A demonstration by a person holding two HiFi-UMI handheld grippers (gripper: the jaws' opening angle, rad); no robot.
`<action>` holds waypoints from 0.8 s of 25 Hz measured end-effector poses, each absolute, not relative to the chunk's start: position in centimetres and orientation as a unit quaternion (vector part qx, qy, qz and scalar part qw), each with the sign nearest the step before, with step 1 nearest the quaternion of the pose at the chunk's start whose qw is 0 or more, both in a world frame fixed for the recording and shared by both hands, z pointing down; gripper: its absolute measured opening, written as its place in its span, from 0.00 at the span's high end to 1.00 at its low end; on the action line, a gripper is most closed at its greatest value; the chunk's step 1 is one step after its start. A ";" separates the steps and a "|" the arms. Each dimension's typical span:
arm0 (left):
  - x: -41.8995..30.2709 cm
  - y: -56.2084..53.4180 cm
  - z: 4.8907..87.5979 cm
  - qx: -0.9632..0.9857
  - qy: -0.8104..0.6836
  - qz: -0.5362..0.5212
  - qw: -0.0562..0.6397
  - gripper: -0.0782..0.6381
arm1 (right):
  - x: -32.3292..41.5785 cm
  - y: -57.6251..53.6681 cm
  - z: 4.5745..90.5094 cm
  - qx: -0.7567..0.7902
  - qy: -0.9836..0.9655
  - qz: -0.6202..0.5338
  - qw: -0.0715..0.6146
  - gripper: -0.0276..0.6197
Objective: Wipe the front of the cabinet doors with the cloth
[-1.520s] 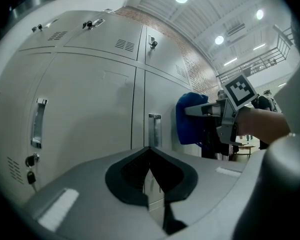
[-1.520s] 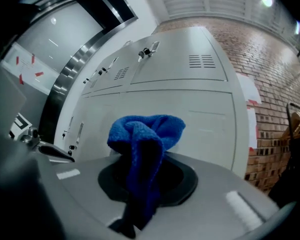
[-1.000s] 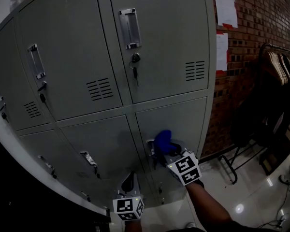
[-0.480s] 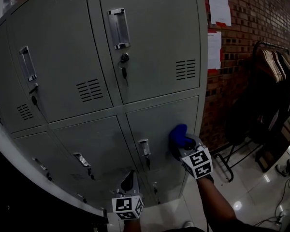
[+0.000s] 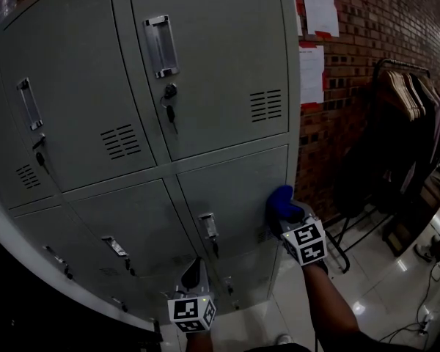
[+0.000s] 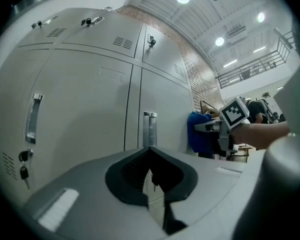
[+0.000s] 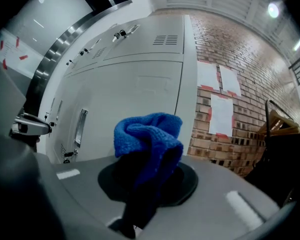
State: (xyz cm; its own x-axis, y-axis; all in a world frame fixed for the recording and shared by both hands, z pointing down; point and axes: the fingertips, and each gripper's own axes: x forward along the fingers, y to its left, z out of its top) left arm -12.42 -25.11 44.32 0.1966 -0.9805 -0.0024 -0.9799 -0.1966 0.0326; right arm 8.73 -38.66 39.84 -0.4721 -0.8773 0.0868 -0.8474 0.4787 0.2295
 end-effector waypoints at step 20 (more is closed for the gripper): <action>-12.3 -25.0 44.4 0.773 -0.635 -0.010 0.012 0.87 | -1.4 -33.9 43.3 0.413 -0.903 -0.083 0.088 0.87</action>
State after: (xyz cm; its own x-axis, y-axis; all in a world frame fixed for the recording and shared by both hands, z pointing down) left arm -12.31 -24.98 44.44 0.1943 -0.9809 0.0004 -0.9804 -0.1942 0.0320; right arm -1.35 -33.88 43.31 -0.6441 -0.7596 0.0900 -0.7305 0.6457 0.2224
